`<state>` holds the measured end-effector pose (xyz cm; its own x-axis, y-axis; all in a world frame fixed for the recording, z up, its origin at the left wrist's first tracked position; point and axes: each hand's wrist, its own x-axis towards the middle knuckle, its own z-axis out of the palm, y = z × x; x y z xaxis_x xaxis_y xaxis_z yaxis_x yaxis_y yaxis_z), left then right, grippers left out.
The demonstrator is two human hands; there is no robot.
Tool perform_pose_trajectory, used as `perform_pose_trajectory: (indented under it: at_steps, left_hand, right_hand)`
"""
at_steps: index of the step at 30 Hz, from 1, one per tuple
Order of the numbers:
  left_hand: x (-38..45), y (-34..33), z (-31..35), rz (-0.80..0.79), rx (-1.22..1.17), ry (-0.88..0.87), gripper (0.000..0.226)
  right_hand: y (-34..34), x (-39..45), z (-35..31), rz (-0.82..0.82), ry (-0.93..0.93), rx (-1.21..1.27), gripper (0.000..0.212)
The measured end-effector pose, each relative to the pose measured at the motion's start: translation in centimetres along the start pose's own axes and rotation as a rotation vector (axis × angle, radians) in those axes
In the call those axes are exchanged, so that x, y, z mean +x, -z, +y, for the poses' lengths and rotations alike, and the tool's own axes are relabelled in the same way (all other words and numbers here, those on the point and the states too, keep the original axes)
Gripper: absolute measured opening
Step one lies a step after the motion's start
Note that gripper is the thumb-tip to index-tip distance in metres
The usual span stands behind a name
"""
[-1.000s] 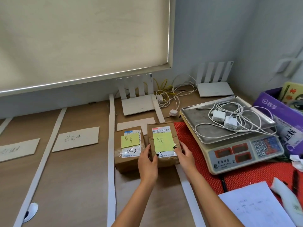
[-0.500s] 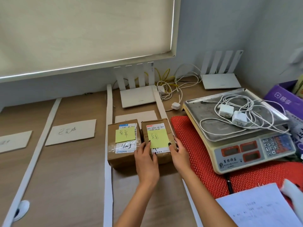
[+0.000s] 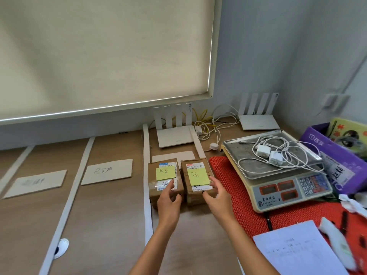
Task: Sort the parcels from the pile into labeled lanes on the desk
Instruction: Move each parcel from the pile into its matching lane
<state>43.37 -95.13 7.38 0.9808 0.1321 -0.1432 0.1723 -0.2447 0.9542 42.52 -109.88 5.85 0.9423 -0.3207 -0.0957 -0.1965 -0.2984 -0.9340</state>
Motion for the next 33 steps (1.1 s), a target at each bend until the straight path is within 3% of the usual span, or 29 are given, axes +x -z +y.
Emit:
perform_pose_trajectory:
  at_steps: [14,27,33]
  left_hand:
    - [-8.6,15.6,1.4,0.039,-0.108,-0.175,0.068]
    - [-21.9,37.9,-2.8,0.05,-0.121,-0.299,0.067]
    - [-27.2,44.5,-5.0,0.075,-0.103,-0.289,0.065]
  right_hand:
    - [-6.6,-14.8,-9.2,-0.079,0.123,-0.017,0.062]
    - [-19.6,-35.8,-16.1,-0.151,0.234,-0.041,0.072]
    - [-23.3,-43.1,-17.9,-0.234,0.277,-0.059,0.075]
